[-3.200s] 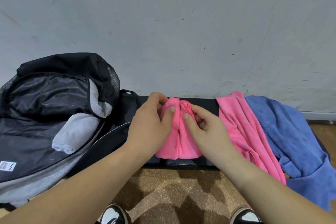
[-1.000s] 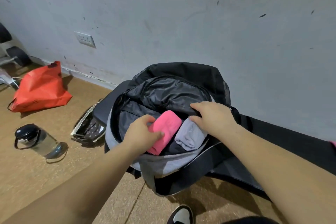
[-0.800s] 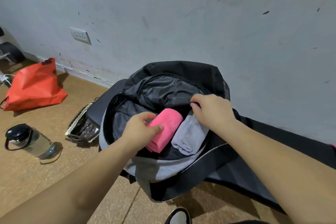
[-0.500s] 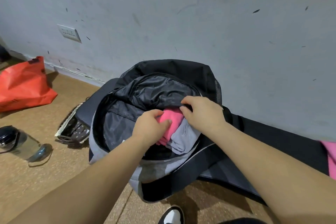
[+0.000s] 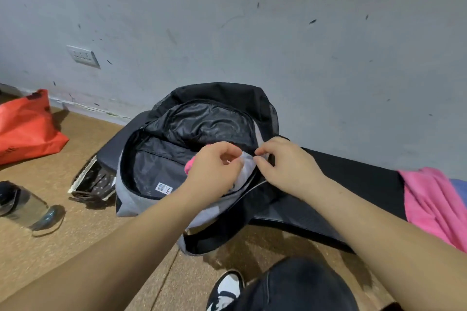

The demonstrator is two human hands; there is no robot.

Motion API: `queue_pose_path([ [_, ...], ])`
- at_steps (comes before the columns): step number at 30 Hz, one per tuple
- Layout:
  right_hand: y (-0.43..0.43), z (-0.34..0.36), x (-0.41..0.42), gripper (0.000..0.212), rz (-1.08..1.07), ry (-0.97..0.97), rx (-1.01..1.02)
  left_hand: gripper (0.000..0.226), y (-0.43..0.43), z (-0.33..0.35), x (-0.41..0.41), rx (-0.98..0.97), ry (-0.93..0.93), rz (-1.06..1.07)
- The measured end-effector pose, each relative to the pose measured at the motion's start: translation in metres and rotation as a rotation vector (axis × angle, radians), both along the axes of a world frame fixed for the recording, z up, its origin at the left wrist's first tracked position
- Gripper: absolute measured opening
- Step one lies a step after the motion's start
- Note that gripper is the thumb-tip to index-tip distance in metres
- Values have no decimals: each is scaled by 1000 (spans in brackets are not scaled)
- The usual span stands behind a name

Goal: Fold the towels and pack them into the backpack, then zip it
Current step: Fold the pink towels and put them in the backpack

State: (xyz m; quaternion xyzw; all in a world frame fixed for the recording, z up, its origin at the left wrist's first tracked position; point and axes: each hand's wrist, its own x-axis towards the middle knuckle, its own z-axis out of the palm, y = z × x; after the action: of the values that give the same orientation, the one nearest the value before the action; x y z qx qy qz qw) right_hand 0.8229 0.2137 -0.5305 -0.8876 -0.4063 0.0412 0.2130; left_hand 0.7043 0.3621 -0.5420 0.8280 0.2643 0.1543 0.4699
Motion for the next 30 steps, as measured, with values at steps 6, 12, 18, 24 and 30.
queue_pose_path([
  [6, -86, 1, 1, 16, -131, 99, -80, 12, -92, 11, 45, -54, 55, -254],
  [12, -180, -9, 26, 30, -340, 237, -112, 10, -172, 4, 91, -126, 89, -366],
  [18, -276, -38, 51, 24, -505, 321, 71, 12, -256, -30, 118, -339, 126, -407],
  [24, -339, -54, 79, 11, -740, 126, 79, 10, -305, -60, 146, -397, 128, -423],
  [30, -390, -80, 93, 28, -938, 256, -44, 14, -336, -66, 164, -337, 127, -503],
])
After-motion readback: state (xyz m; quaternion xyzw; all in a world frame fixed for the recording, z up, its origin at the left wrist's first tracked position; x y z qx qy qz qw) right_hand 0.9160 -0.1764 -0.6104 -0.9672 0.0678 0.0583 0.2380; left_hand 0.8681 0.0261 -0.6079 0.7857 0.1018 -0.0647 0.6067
